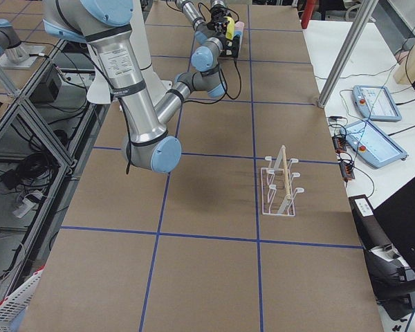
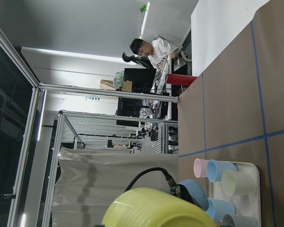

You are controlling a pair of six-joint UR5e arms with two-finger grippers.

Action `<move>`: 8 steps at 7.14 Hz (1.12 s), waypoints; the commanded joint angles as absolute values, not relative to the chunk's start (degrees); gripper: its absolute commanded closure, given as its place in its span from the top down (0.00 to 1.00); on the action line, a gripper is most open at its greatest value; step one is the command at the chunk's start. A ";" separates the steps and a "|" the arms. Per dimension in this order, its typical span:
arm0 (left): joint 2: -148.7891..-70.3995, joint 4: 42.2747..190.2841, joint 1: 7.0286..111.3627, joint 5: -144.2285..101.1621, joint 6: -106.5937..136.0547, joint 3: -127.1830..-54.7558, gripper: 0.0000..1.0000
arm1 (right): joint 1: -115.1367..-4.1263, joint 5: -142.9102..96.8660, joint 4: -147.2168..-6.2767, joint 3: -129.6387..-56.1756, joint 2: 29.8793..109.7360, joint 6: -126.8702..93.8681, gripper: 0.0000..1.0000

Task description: Transfer IKEA cup to right arm and place on rack

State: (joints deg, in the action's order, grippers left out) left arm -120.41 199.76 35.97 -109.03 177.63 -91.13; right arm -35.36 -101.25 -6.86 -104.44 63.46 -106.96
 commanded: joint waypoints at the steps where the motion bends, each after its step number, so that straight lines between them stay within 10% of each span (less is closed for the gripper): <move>1: -120.41 199.86 35.86 -108.98 177.45 -91.14 0.25 | -35.33 -101.25 -6.86 -104.50 63.46 -106.79 0.23; 2: -120.24 199.78 35.86 -108.90 177.36 -91.32 0.74 | -35.33 -101.25 -6.77 -104.50 63.37 -106.79 0.17; 3: -120.06 199.60 35.95 -108.64 177.54 -91.49 1.00 | -35.33 -101.25 -6.77 -104.59 63.37 -106.70 0.14; 8: -109.89 197.86 40.59 -110.48 150.73 -90.97 1.00 | -37.69 -101.25 -3.17 -104.77 68.36 -105.13 0.12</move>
